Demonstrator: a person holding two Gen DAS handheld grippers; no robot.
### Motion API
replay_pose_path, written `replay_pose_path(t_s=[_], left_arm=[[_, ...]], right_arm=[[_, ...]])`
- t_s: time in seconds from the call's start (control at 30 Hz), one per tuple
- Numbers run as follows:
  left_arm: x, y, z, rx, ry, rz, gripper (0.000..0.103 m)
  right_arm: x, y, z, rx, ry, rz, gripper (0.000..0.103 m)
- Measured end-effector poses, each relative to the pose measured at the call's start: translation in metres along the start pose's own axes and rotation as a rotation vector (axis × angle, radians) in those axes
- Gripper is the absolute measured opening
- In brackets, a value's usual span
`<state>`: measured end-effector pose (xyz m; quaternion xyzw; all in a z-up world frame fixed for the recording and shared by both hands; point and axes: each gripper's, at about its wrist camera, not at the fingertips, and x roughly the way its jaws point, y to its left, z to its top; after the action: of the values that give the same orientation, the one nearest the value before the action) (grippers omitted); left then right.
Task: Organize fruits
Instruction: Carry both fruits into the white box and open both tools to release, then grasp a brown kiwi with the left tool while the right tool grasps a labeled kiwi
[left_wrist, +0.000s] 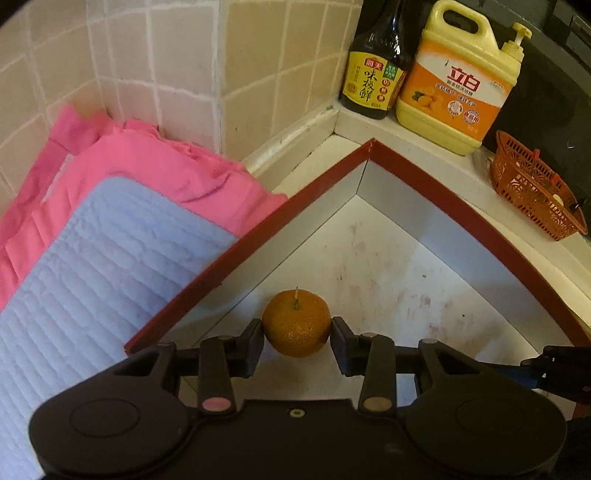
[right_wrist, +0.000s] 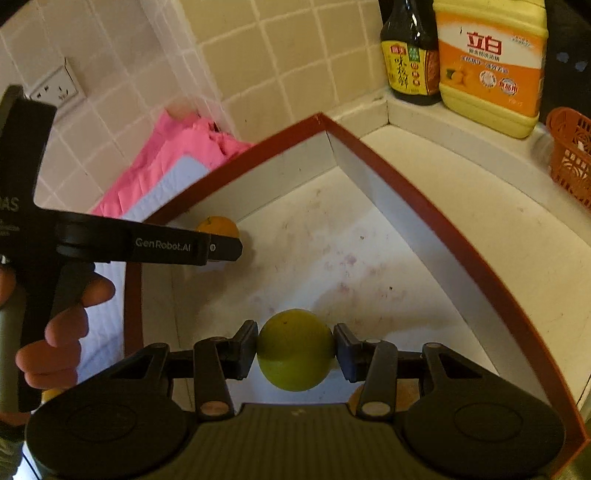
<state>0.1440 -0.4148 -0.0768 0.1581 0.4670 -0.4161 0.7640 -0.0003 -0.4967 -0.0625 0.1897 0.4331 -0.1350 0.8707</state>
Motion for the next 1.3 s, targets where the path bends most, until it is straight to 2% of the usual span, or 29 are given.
replay_pose_path(t_s=[0.3, 0.33, 0.4, 0.43, 0.47, 0.57, 0.63, 0.67, 0.77, 0.93, 1.13, 1.23, 1.3], left_arm=[[0.005, 0.000, -0.004, -0.021, 0.018, -0.023, 0.049], [0.003, 0.000, -0.005, -0.021, 0.017, -0.028, 0.056], [-0.008, 0.000, -0.007, -0.020, -0.003, -0.048, 0.062], [-0.015, -0.001, -0.009, -0.023, -0.015, -0.041, 0.072], [-0.024, 0.000, -0.013, -0.029, -0.033, -0.027, 0.077], [-0.052, 0.007, -0.028, -0.045, -0.078, -0.023, 0.077], [-0.077, 0.015, -0.041, -0.057, -0.116, -0.037, 0.077], [-0.092, 0.021, -0.050, -0.074, -0.136, -0.019, 0.078], [-0.136, 0.044, -0.074, -0.115, -0.200, 0.024, 0.078], [-0.227, 0.112, -0.134, -0.283, -0.332, 0.116, 0.078], [-0.314, 0.200, -0.226, -0.541, -0.404, 0.329, 0.078], [-0.348, 0.234, -0.267, -0.632, -0.425, 0.430, 0.078], [-0.363, 0.252, -0.290, -0.678, -0.411, 0.495, 0.078]], right_arm=[[0.002, 0.002, -0.001, -0.010, 0.031, -0.012, 0.048], [0.000, 0.003, -0.002, -0.007, 0.033, -0.009, 0.049], [-0.011, 0.003, -0.002, 0.001, 0.021, 0.005, 0.065], [-0.019, 0.002, -0.002, 0.002, 0.006, 0.003, 0.067], [-0.028, 0.002, -0.003, 0.004, -0.007, -0.005, 0.068], [-0.052, 0.003, -0.005, 0.020, -0.039, -0.006, 0.070], [-0.066, 0.006, -0.006, 0.026, -0.065, -0.015, 0.078], [-0.073, 0.009, -0.007, 0.023, -0.082, -0.016, 0.082], [-0.086, 0.031, -0.002, -0.014, -0.115, 0.001, 0.083], [-0.087, 0.101, 0.006, -0.128, -0.152, 0.098, 0.086], [-0.075, 0.185, -0.010, -0.304, -0.142, 0.192, 0.091], [-0.064, 0.218, -0.017, -0.352, -0.126, 0.239, 0.091], [-0.056, 0.237, -0.021, -0.365, -0.119, 0.268, 0.091]])
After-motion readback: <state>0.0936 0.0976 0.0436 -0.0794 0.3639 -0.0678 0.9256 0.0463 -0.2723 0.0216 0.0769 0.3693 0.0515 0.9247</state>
